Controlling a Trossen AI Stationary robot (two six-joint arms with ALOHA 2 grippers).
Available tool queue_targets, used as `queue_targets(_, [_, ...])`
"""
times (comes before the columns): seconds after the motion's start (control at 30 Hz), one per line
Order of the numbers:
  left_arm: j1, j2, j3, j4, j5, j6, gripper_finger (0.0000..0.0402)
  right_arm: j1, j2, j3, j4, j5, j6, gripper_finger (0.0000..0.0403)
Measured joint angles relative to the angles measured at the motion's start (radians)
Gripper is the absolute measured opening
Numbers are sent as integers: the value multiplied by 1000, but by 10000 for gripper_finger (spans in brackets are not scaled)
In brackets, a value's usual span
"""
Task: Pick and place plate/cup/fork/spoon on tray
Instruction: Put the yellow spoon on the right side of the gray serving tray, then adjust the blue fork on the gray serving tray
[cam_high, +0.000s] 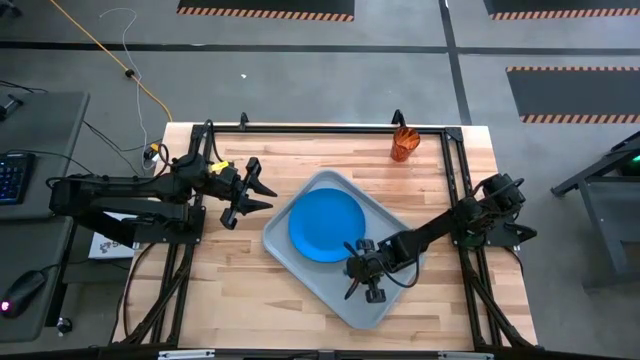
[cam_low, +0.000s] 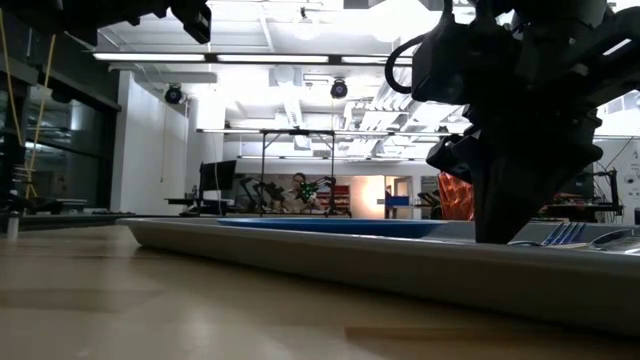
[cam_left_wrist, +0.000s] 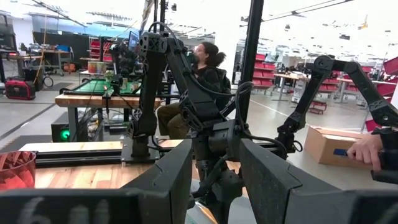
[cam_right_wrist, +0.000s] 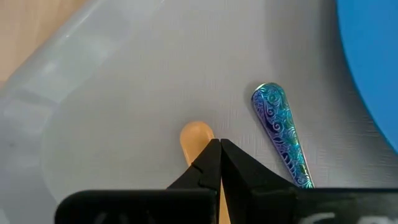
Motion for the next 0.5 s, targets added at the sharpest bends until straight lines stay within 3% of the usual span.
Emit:
queue_targets(0.37, [0, 0, 0, 0, 0, 0, 124, 0, -1, 0, 72, -4, -88, 0])
queue_targets(0.5, [0, 0, 0, 0, 0, 0, 124, -13, -1, 0, 79, 82, -77, 0])
